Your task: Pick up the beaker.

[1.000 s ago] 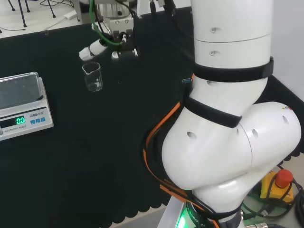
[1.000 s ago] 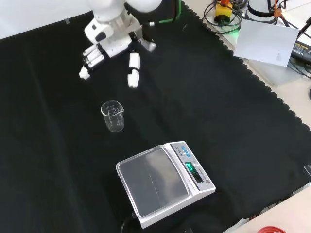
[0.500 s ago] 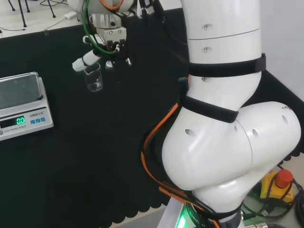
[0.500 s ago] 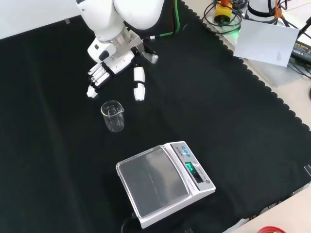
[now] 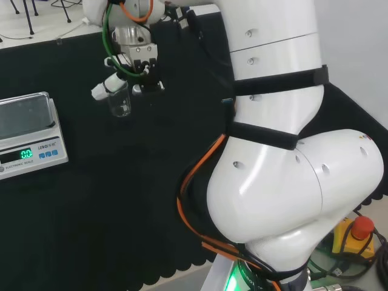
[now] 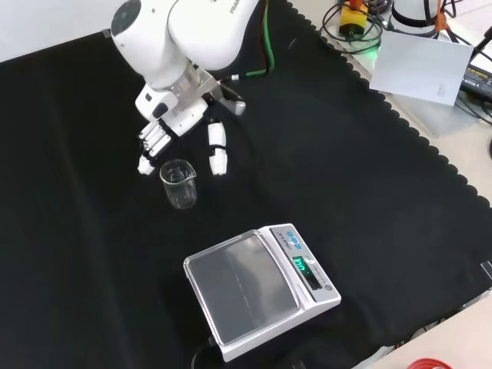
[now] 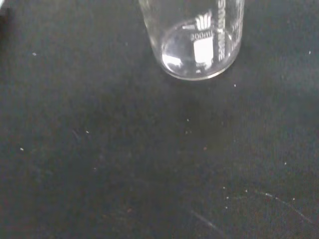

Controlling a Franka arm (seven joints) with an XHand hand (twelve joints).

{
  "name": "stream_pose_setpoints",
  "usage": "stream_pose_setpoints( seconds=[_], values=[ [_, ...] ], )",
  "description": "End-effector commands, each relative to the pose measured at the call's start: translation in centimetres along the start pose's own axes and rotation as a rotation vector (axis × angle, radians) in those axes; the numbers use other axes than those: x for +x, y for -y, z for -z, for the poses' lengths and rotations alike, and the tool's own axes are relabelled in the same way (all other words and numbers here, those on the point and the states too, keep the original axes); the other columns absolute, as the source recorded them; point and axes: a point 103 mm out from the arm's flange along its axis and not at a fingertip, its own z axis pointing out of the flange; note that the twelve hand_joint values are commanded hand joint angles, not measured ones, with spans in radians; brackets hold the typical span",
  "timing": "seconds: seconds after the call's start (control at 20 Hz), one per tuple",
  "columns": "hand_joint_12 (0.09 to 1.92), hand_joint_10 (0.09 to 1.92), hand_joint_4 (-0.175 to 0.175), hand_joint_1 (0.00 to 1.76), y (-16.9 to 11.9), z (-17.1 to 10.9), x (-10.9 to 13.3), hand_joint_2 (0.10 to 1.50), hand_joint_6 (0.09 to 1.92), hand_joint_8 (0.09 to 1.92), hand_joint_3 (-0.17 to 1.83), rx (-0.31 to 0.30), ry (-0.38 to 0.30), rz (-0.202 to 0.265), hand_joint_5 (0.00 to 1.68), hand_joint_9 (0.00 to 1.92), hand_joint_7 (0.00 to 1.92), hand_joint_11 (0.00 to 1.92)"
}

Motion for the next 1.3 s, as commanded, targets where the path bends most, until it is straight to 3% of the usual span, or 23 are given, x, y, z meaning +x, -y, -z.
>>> stream_pose_setpoints(
  seconds=[0.05,0.3,0.4,0.45,0.55,0.6,0.65,0.75,0.85,1.05,1.15,1.3],
  values=[
    [1.56,0.9,0.052,0.43,-0.9,-2.2,-1.0,0.67,0.09,0.61,0.11,0.058,0.013,-0.022,0.0,0.11,0.0,0.0],
    [1.58,0.92,0.046,0.5,-1.1,-3.2,-1.3,0.68,0.09,0.65,0.1,0.029,0.043,-0.071,0.01,0.14,0.02,0.0],
    [1.61,0.92,0.042,0.56,-0.9,-3.3,-1.0,0.69,0.09,0.69,0.09,-0.045,0.056,-0.096,0.06,0.21,0.09,0.02],
    [1.6,0.9,0.04,0.61,-0.4,-2.7,-2.3,0.7,0.09,0.72,0.09,-0.084,0.042,-0.138,0.11,0.29,0.17,0.1],
    [1.49,0.83,0.036,0.72,-0.2,-2.6,-2.4,0.72,0.09,0.77,0.11,-0.188,0.047,-0.185,0.27,0.54,0.4,0.37],
    [1.4,0.75,0.035,0.77,-0.6,-2.9,-1.3,0.72,0.19,0.78,0.12,-0.282,0.044,-0.214,0.39,0.72,0.58,0.57],
    [1.3,0.67,0.04,0.82,-0.9,-3.0,-0.8,0.72,0.38,0.79,0.14,-0.335,0.025,-0.234,0.5,0.89,0.73,0.75],
    [1.18,0.56,0.06,0.88,-1.8,-3.1,-0.2,0.7,0.71,0.81,0.2,-0.379,-0.019,-0.261,0.62,1.08,0.9,0.95],
    [1.14,0.52,0.075,0.9,-2.5,-3.1,-0.1,0.69,0.85,0.82,0.23,-0.389,-0.032,-0.268,0.68,1.14,0.96,1.02],
    [1.12,0.49,0.103,0.92,-3.7,-3.4,-0.7,0.65,0.86,0.86,0.32,-0.403,-0.077,-0.284,0.82,1.19,1.01,1.05],
    [1.12,0.49,0.108,0.92,-4.1,-3.6,-1.0,0.63,0.85,0.87,0.36,-0.379,-0.097,-0.282,0.83,1.2,1.02,1.06],
    [1.16,0.5,0.06,0.84,-5.1,-4.0,-1.3,0.58,0.92,0.91,0.41,-0.248,-0.121,-0.253,0.59,1.16,0.97,1.01]
  ],
)
